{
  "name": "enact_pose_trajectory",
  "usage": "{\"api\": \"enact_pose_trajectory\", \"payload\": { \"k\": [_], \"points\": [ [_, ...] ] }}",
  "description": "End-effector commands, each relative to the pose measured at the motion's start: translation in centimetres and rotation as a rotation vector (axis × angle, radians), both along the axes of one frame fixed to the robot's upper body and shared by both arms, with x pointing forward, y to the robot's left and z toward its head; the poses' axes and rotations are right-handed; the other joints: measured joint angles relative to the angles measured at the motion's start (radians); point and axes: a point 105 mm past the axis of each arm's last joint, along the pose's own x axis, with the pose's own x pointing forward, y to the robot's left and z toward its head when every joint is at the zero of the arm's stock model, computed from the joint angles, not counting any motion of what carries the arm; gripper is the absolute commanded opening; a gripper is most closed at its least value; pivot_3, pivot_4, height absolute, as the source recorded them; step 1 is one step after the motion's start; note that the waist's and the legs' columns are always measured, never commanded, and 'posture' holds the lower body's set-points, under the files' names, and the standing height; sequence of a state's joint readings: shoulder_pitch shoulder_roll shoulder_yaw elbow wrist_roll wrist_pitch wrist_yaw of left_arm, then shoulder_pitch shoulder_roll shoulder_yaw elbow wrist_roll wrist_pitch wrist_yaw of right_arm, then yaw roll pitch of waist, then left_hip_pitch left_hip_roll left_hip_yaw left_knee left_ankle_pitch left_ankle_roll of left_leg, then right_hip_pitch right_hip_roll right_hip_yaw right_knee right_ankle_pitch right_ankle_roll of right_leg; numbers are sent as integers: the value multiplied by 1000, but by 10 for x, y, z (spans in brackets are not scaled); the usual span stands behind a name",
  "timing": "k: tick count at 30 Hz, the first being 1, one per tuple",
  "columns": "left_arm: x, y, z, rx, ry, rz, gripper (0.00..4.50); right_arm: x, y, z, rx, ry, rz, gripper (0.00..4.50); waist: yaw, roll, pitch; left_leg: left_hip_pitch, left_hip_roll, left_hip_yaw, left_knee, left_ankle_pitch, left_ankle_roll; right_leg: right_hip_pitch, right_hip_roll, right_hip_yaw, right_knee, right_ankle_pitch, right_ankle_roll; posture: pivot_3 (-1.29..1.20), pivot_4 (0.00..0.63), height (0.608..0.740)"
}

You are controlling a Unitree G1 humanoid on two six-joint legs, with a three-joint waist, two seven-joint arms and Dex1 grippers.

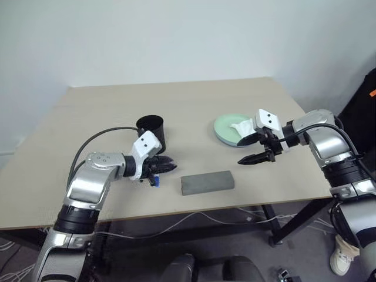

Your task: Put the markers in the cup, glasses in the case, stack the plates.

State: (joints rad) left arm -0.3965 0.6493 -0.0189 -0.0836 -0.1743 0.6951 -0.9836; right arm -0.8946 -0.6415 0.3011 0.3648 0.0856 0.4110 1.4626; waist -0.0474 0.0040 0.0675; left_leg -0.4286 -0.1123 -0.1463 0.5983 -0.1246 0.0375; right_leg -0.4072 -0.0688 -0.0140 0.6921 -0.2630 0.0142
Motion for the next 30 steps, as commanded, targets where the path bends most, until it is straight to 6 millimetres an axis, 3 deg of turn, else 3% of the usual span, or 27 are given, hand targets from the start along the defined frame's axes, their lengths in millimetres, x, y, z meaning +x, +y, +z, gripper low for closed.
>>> {"api": "enact_pose_trajectory", "payload": {
  "k": [1, 3, 13, 24, 30],
  "points": [
    [8, 15, 13, -6, -76, 119, 2694, 2, 7, 17, 15, -57, 32, 3542, 1, 0, 0, 0, 0, 0, 0, 0, 0, 0, 0, 0, 0, 0, 0, 0, 0, 740],
    [15, 24, 11, 3, -101, 204, 3350, 2, 8, 16, 16, -56, 35, 3542, 1, 0, 0, 0, 0, 0, 0, 0, 0, 0, 0, 0, 0, 0, 0, 0, 0, 740],
    [36, 36, -3, 45, -101, 472, 3350, 3, 10, 16, 20, -57, 45, 3542, 1, 0, 0, 0, 0, 0, 0, 0, 0, 0, 0, 0, 0, 0, 0, 0, 0, 740],
    [45, 9, -26, 33, 30, 622, 3350, 3, 13, 16, 25, -59, 49, 3542, 1, -1, 0, 0, 0, 0, 1, 0, 0, 1, 0, -1, 0, 1, 1, 0, 0, 740],
    [45, 13, -34, 59, 86, 693, 3350, 3, 13, 16, 26, -60, 46, 3542, 0, -1, 0, 0, 0, 0, 1, 0, 0, 2, 0, -1, 0, 1, 1, 0, 0, 740]
  ]
}}
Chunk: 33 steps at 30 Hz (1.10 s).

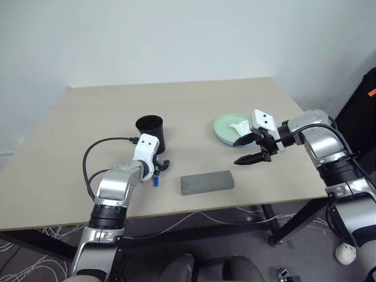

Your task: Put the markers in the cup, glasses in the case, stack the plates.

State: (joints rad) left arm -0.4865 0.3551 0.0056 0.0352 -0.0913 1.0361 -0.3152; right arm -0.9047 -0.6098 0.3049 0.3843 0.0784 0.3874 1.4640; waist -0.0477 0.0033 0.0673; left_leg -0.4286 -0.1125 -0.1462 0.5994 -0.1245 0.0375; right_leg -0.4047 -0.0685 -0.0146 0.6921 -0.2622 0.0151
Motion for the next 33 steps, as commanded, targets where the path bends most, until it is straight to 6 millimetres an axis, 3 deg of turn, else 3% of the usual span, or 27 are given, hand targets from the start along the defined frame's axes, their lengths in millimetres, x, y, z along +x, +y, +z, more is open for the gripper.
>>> {"api": "enact_pose_trajectory", "payload": {
  "k": [1, 13, 16, 19, 33],
  "points": [
    [6, 4, 12, 19, -23, 42, 3350, 2, 4, 17, 16, -53, 17, 3542, 1, 0, 0, 0, 0, 0, 0, 0, 0, 0, 0, 0, 0, 0, 0, 0, 0, 740],
    [2, 3, 1, -10, 42, 64, 3350, 3, 3, 16, 16, -56, 14, 3542, 1, 0, 0, 0, 0, 0, 1, 0, 0, 0, 0, 0, 0, 0, 0, 0, 0, 740],
    [1, 3, -1, -11, 52, 64, 2776, 3, 3, 16, 16, -56, 13, 3542, 1, 0, 0, 0, 0, 0, 1, 0, 0, 0, 0, 0, 0, 0, 0, 0, 0, 740],
    [0, 3, -4, -9, 66, 62, 1767, 3, 3, 16, 15, -59, 12, 3542, 0, 0, 0, 0, 0, 0, 1, 0, 0, 0, 0, 0, 0, 0, 0, 0, 0, 740],
    [-11, -10, -5, 4, 135, -64, 1767, 4, 5, 18, 14, -64, 13, 3542, 0, 0, 0, 0, 0, 0, 0, 0, 0, 0, 0, 0, 0, 0, 0, 0, 0, 740]
  ]
}}
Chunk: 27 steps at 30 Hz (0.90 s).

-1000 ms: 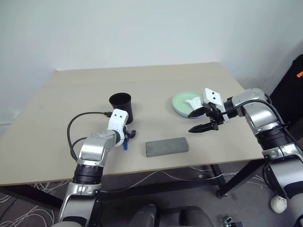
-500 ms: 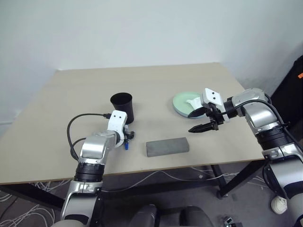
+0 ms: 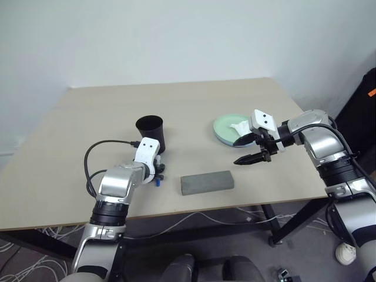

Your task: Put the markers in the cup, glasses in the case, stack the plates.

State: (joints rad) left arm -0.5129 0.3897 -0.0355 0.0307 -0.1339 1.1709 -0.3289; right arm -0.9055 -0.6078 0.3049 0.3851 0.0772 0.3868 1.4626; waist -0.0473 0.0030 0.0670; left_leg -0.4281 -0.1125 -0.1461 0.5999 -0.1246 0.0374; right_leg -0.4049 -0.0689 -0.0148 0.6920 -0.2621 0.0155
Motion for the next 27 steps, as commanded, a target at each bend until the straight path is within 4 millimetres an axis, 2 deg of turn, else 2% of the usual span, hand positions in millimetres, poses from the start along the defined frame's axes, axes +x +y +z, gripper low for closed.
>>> {"api": "enact_pose_trajectory", "payload": {
  "k": [1, 11, 14, 17, 18, 24, 27],
  "points": [
    [-3, -6, 1, -2, 21, -44, 1767, 4, 4, 19, 14, -63, 14, 3542, 0, 0, 0, 0, 0, 0, 0, 0, 0, 0, 0, 0, 0, 0, 0, 0, 0, 740],
    [-9, -5, -14, -16, 71, -30, 1767, 4, 6, 19, 19, -67, 15, 3542, 0, 0, 0, 0, 0, 0, 0, 0, 0, 0, 0, 0, 0, 0, 0, 0, 0, 740],
    [-10, -5, -17, -21, 80, -28, 1131, 4, 6, 19, 21, -68, 16, 3542, 0, 0, 0, 0, 0, 0, 0, 0, 0, 0, 0, 0, 0, 0, 0, 0, 0, 740],
    [-12, -6, -20, -20, 90, -30, 256, 4, 7, 20, 21, -70, 17, 3542, 0, 1, -1, 0, 0, 0, 0, 0, 0, 0, 0, 0, 0, 0, 0, 0, 0, 740],
    [-12, -6, -20, -19, 92, -32, 132, 4, 7, 20, 22, -70, 17, 3542, 0, 1, -1, 0, 0, 0, 0, 0, 0, 1, 0, 0, 0, 0, 0, 0, 0, 740],
    [-15, -7, -20, 12, 97, -92, 132, 3, 8, 20, 24, -71, 21, 3542, -1, 1, -1, 1, 0, 0, 0, 0, 0, 1, 0, 0, 0, 0, 0, 0, 0, 740],
    [-13, -14, -10, -4, 57, -174, 132, 4, 9, 20, 23, -71, 23, 3542, -1, 1, -1, 1, 0, 0, -1, 0, 0, 0, 0, 0, 0, 0, 0, 0, 0, 740]
  ]
}}
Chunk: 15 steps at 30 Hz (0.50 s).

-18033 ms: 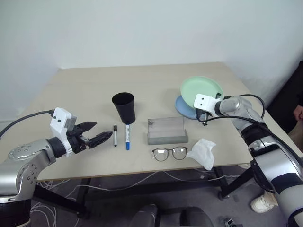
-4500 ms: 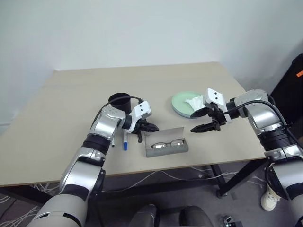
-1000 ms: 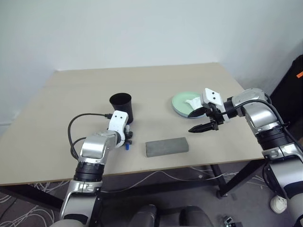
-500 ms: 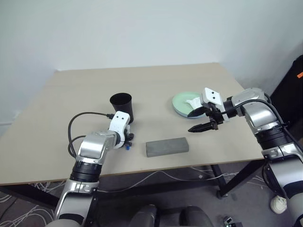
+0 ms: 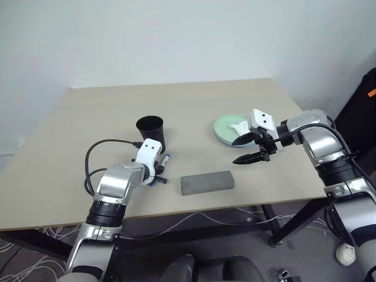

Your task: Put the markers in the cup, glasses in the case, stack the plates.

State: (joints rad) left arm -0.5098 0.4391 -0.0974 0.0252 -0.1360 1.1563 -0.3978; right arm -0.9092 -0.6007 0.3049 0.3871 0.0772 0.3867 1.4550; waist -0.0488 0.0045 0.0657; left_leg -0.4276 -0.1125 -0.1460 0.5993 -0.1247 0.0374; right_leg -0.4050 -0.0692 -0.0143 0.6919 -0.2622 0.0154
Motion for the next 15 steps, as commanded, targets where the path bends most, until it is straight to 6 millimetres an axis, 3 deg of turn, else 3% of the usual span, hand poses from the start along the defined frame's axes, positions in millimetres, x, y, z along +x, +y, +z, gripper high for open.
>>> {"api": "enact_pose_trajectory", "payload": {
  "k": [1, 8, 15],
  "points": [
    [-8, -15, -2, -34, 11, -139, 132, 3, 7, 19, 18, -66, 25, 3542, 1, 0, 0, 0, 0, 0, 0, 0, 0, 0, 0, 0, 0, 0, 0, 0, 0, 740],
    [-4, -52, 51, -236, -214, -411, 132, 3, 8, 20, 20, -68, 29, 3542, 6, -1, 0, -2, 0, 0, -1, 0, 0, -2, 0, -1, -2, 0, 0, 0, 0, 740],
    [31, -60, 113, -278, -581, -383, 132, 3, 9, 20, 24, -67, 32, 3542, 5, -1, 0, -2, 0, 0, -1, 0, 0, -2, 0, -1, -2, 0, 0, 0, 0, 740]
  ]
}}
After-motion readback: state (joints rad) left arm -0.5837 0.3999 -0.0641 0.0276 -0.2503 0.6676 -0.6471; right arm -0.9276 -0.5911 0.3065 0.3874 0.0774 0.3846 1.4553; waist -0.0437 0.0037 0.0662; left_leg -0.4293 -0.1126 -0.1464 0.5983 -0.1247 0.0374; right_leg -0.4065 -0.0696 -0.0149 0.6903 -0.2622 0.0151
